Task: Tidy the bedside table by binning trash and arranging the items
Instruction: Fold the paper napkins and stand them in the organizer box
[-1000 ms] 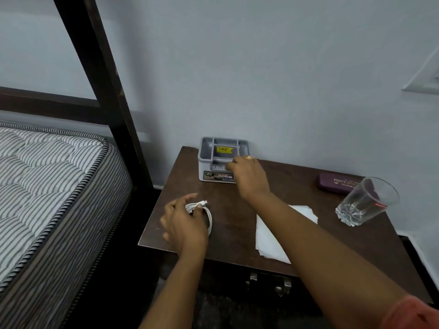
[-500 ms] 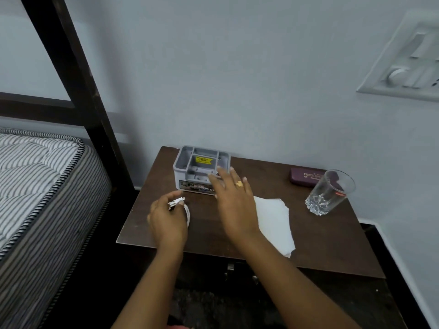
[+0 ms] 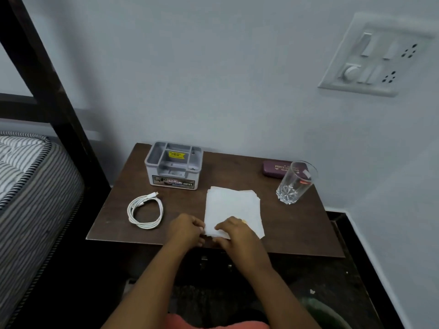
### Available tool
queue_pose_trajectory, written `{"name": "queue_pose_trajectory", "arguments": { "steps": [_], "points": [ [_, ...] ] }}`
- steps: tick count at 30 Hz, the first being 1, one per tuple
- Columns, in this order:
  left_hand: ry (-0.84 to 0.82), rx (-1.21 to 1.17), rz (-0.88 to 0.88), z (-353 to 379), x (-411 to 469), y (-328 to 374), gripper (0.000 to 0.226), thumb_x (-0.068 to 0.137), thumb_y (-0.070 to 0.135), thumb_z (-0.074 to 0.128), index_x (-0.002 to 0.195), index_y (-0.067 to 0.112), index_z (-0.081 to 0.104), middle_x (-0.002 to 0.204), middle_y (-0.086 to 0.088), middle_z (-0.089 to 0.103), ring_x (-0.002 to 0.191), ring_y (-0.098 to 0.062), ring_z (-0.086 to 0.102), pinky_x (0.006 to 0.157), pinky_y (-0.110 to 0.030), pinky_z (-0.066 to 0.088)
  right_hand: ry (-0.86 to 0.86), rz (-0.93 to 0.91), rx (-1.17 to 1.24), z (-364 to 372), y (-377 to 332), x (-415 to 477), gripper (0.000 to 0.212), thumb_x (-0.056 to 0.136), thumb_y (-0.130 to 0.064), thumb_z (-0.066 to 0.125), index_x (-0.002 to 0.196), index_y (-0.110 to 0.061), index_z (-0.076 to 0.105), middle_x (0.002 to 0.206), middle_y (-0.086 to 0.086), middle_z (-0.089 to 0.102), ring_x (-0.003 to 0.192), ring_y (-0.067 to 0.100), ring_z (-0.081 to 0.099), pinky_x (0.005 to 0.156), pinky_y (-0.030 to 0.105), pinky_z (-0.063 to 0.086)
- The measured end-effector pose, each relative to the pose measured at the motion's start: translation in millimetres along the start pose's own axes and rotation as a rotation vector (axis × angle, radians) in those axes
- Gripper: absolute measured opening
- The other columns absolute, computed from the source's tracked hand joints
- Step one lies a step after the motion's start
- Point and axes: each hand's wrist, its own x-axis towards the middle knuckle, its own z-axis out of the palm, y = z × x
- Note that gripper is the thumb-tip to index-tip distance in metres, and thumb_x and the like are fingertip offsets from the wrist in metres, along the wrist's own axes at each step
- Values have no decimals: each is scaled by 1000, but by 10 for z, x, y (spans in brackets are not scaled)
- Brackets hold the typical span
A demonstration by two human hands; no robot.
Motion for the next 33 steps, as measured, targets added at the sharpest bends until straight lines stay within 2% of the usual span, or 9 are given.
{"name": "queue_pose_trajectory", "arguments": {
  "steps": [4, 8, 12, 16, 21, 27, 30, 33],
  "points": [
    [69, -30, -67, 11, -25, 23, 29, 92, 0, 47, 66, 12, 54, 66, -13, 60, 47, -24, 57, 55, -33, 54, 10, -12, -83, 56, -8, 37, 29, 89, -36, 55, 113, -20, 61, 111, -2, 59, 103, 18, 54, 78, 33, 46],
    [26, -78, -91, 8, -57, 41, 31, 96, 12, 47, 68, 8, 59, 68, -12, 57, 46, -21, 52, 43, -25, 47, 32, -9, -122, 93, -7, 67, 31, 90, -41, 52, 110, -20, 64, 107, -1, 61, 101, 20, 55, 77, 34, 46],
    [-7, -206, -51, -32, -110, 79, 50, 100, 35, 35, 73, 5, 64, 69, -8, 58, 49, -17, 45, 45, -23, 38, 63, -12, -131, 97, -30, 70, 32, 90, -45, 51, 111, -25, 64, 106, -3, 62, 98, 19, 56, 74, 30, 43],
    [-18, -287, -59, -28, -155, 110, 62, 100, 44, 25, 76, 5, 67, 67, -5, 58, 50, -14, 42, 46, -21, 36, 45, -34, -169, 75, -51, 66, 29, 90, -42, 50, 112, -28, 63, 106, -3, 61, 97, 21, 56, 71, 32, 42],
    [72, -396, -35, -72, -144, 130, 66, 99, 47, 21, 74, 5, 66, 64, -5, 54, 49, -14, 41, 46, -23, 35, 55, -79, -230, 105, -41, 87, 29, 94, -39, 44, 105, -22, 65, 104, 0, 63, 91, 23, 59, 70, 33, 46],
    [89, -445, -45, -139, -145, 111, 65, 100, 46, 22, 73, 4, 64, 64, -6, 53, 50, -15, 42, 41, -22, 38, 127, -32, -170, 127, -4, 103, 28, 95, -37, 42, 101, -23, 66, 99, -3, 68, 86, 20, 63, 72, 33, 49],
    [61, -453, -71, -140, -136, 108, 65, 100, 46, 23, 71, 3, 62, 63, -8, 54, 45, -16, 46, 33, -15, 38, 176, 46, -84, 137, 12, 115, 24, 93, -36, 46, 97, -24, 66, 96, -5, 70, 84, 16, 65, 71, 31, 50],
    [-53, -456, -111, -93, -166, 119, 58, 100, 41, 29, 71, 3, 61, 65, -9, 58, 35, -12, 53, 33, -14, 42, 207, 148, 60, 129, 50, 124, 18, 91, -34, 51, 92, -24, 66, 92, -6, 71, 83, 15, 67, 73, 33, 53]
  ]
}}
